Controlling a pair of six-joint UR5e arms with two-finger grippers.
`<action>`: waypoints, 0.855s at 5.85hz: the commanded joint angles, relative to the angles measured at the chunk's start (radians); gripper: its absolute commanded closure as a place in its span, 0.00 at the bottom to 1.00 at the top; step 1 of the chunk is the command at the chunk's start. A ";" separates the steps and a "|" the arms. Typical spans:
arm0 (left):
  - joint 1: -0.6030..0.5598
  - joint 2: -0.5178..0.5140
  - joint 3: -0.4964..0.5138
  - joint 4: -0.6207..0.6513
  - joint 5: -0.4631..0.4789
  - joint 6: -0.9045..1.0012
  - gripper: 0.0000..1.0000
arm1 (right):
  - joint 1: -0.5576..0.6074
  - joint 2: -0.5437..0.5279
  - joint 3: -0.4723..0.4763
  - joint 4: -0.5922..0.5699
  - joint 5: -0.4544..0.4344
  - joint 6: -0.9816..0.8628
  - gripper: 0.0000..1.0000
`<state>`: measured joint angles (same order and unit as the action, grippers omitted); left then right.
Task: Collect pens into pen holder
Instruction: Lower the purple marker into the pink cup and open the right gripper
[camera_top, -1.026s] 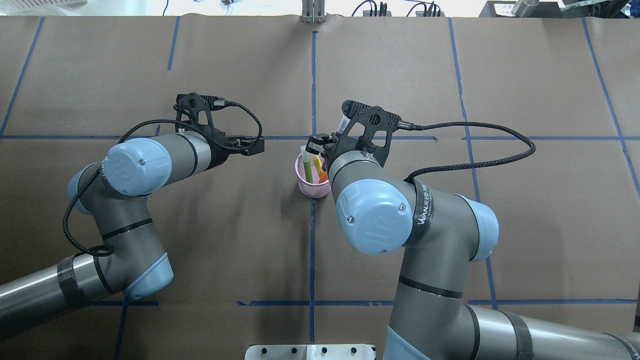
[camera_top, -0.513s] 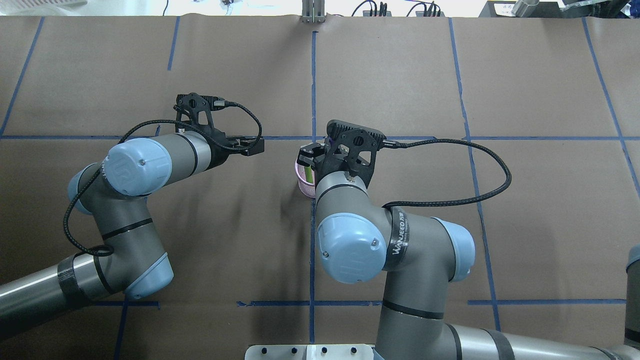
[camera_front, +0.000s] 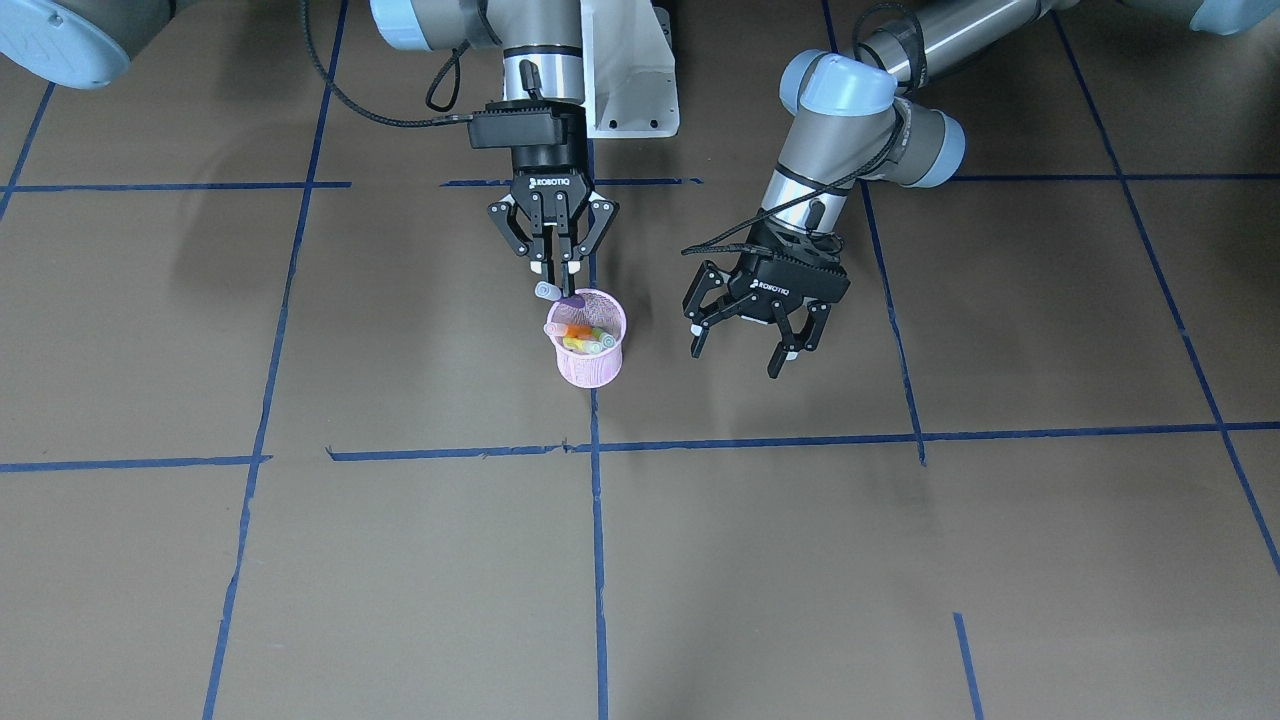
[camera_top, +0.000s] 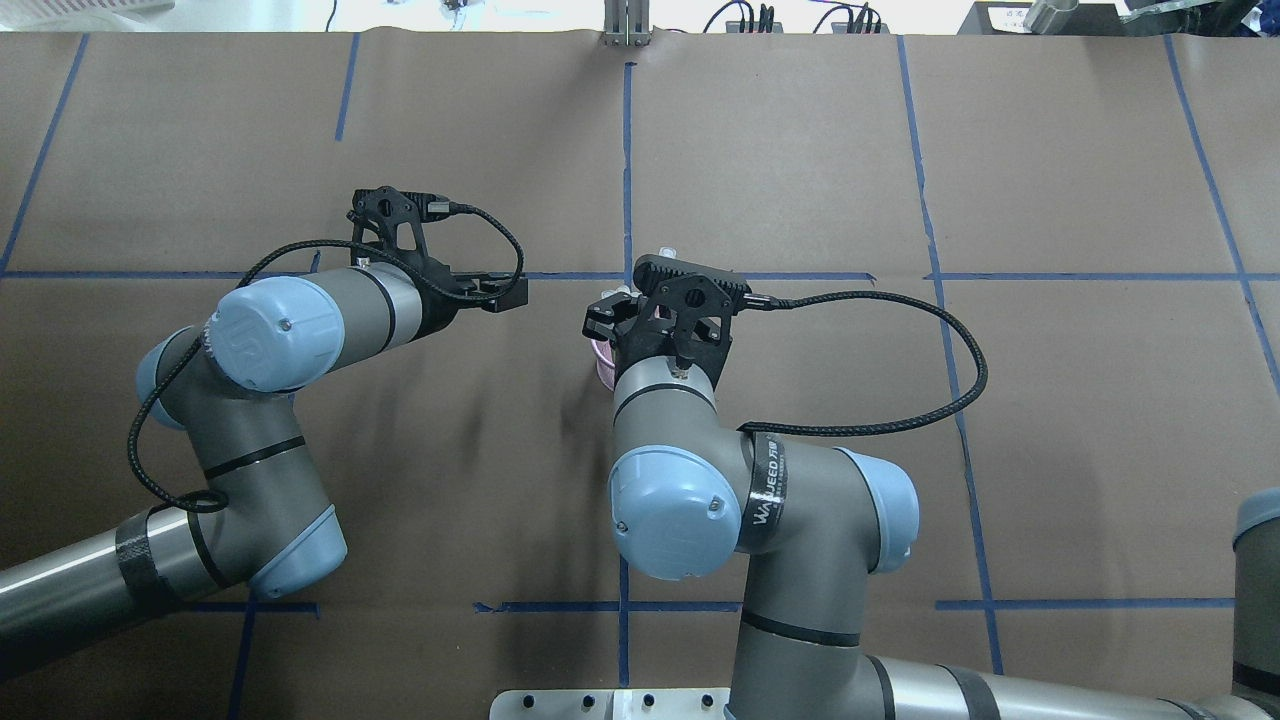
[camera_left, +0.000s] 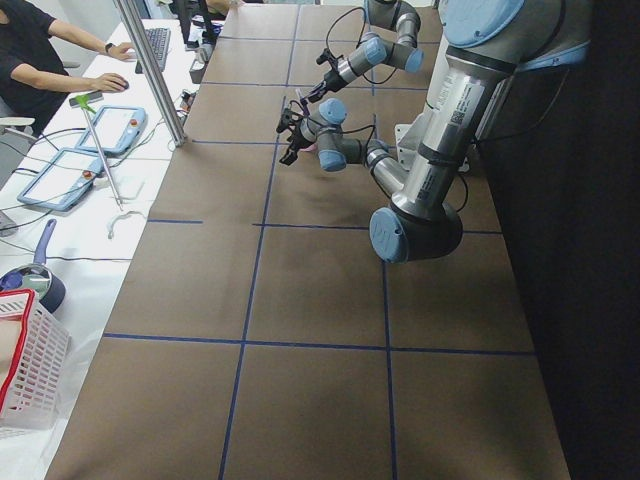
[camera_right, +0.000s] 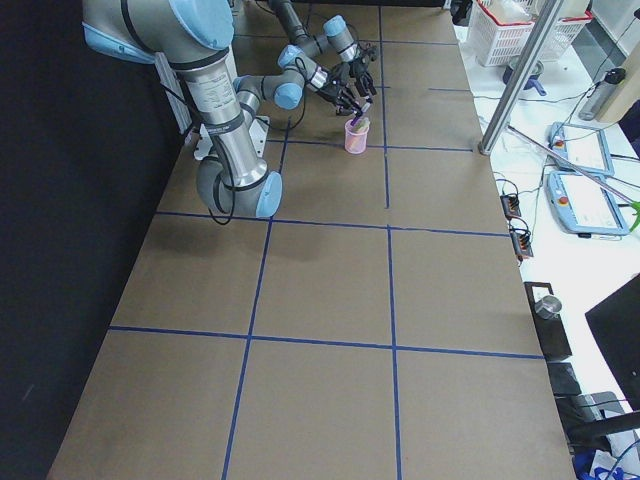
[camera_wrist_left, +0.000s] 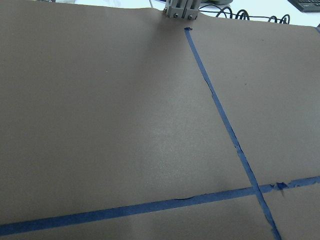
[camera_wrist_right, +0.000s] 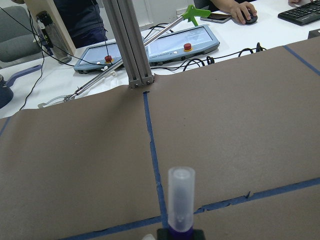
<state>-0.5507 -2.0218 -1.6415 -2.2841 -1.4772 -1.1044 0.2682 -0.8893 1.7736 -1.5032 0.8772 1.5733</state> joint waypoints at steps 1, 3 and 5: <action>0.000 -0.001 0.000 0.000 0.000 0.000 0.00 | -0.004 0.013 -0.023 0.000 -0.009 0.001 0.80; 0.000 0.000 -0.001 0.000 0.000 0.001 0.00 | -0.015 0.012 -0.045 0.000 -0.047 0.001 0.00; -0.003 0.000 -0.004 -0.006 0.000 0.004 0.00 | -0.015 0.013 -0.010 0.001 -0.044 -0.006 0.00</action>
<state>-0.5516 -2.0218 -1.6441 -2.2869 -1.4772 -1.1019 0.2540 -0.8762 1.7428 -1.5022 0.8311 1.5711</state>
